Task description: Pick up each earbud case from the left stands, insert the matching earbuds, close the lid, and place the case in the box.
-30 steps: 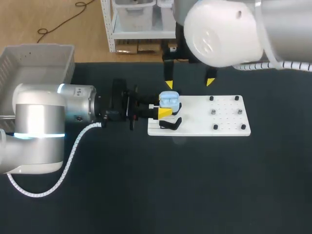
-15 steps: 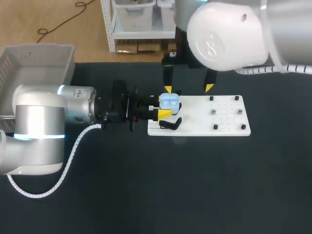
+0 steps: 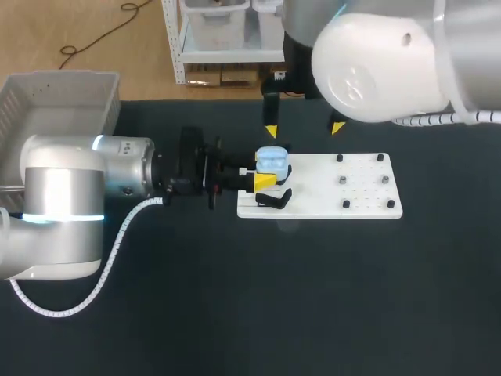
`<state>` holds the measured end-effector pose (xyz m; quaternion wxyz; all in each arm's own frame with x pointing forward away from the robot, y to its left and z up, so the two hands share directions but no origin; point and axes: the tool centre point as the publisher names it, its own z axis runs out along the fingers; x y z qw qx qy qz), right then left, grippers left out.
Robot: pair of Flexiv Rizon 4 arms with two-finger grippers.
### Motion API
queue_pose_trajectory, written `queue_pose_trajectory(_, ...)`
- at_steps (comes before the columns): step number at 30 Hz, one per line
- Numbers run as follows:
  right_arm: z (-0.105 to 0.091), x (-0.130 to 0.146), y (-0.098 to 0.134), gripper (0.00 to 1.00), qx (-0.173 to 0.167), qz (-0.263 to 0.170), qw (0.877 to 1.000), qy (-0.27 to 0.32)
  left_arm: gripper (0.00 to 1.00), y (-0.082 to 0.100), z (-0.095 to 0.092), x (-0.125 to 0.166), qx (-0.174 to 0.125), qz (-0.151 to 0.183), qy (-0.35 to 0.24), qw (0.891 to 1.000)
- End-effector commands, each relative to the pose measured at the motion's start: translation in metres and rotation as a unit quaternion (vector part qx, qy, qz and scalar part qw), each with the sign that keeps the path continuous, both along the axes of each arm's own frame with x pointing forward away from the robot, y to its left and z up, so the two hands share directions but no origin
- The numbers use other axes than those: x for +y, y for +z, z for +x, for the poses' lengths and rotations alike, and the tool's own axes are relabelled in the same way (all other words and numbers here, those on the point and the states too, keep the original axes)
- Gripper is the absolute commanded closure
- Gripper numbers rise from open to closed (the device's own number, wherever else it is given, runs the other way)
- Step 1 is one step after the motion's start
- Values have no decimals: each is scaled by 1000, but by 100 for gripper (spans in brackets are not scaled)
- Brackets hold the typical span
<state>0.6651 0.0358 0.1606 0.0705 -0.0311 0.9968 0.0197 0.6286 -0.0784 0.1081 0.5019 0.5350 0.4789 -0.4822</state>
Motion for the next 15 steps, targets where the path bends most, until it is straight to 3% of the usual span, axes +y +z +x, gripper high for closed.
queue_pose_trajectory(1, 6, -3, -10, 0, -4, 2, 1000, -3, 100, 0, -1, 0, -1, 0, 1, 1000)
queue_pose_trajectory(15, 17, -5, -28, 0, 19, 6, 1000, -8, 100, 0, -1, 0, -1, 0, 1, 1000)
